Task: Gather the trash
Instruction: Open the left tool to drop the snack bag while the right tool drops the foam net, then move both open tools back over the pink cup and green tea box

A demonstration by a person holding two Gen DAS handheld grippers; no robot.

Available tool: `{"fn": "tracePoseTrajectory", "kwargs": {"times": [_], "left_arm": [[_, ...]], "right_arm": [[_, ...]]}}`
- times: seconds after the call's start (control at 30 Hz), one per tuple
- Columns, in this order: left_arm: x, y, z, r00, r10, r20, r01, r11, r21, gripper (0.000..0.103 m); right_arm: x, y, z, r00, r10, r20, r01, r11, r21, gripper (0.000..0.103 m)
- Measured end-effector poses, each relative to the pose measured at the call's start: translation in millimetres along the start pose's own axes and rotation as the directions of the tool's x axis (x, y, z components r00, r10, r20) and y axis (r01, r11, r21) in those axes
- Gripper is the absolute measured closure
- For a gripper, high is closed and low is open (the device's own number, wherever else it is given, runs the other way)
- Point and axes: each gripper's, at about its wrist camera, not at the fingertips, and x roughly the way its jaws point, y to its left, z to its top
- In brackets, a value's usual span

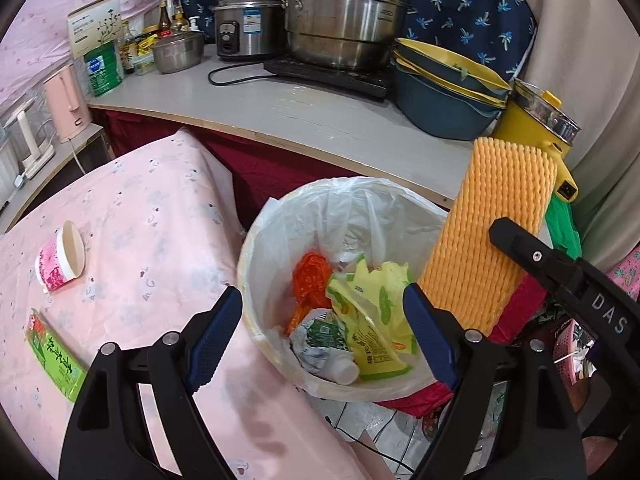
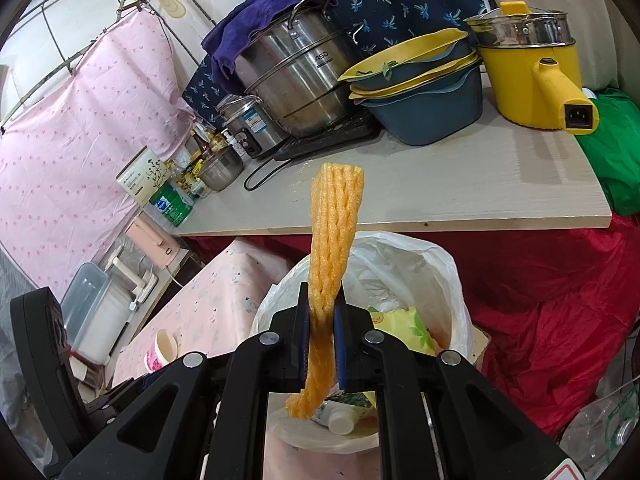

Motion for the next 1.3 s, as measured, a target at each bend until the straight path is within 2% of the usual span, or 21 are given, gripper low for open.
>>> {"fn": "tracePoseTrajectory", "kwargs": {"times": [0.17, 0.3, 0.87, 1.3], "left_arm": [[-4.1, 14.0, 1.0, 1.0, 0.017, 0.01, -0.017, 0.999, -0.036, 0.025], [-5.9, 24.5, -0.1, 0.999, 0.03, 0.012, -0.03, 0.998, -0.057, 0.024], [-24.2, 53.8, -10.1, 0.998, 0.052, 0.029, -0.048, 0.992, -0.118, 0.023], [-46.6, 97.6, -24.8, 0.995, 0.095, 0.037, -0.086, 0.975, -0.206, 0.023]], "right_arm": [[12.2, 10.0, -4.1, 1.0, -0.001, -0.029, 0.0, 1.0, -0.021, 0.087], [15.1, 15.5, -5.4, 1.0, 0.004, -0.029, -0.005, 1.0, -0.022, 0.076], [11.7, 41.8, -13.3, 0.999, 0.018, -0.041, -0.021, 0.998, -0.065, 0.076], [11.5, 84.7, -28.2, 0.996, 0.057, -0.069, -0.066, 0.988, -0.139, 0.076]]}}
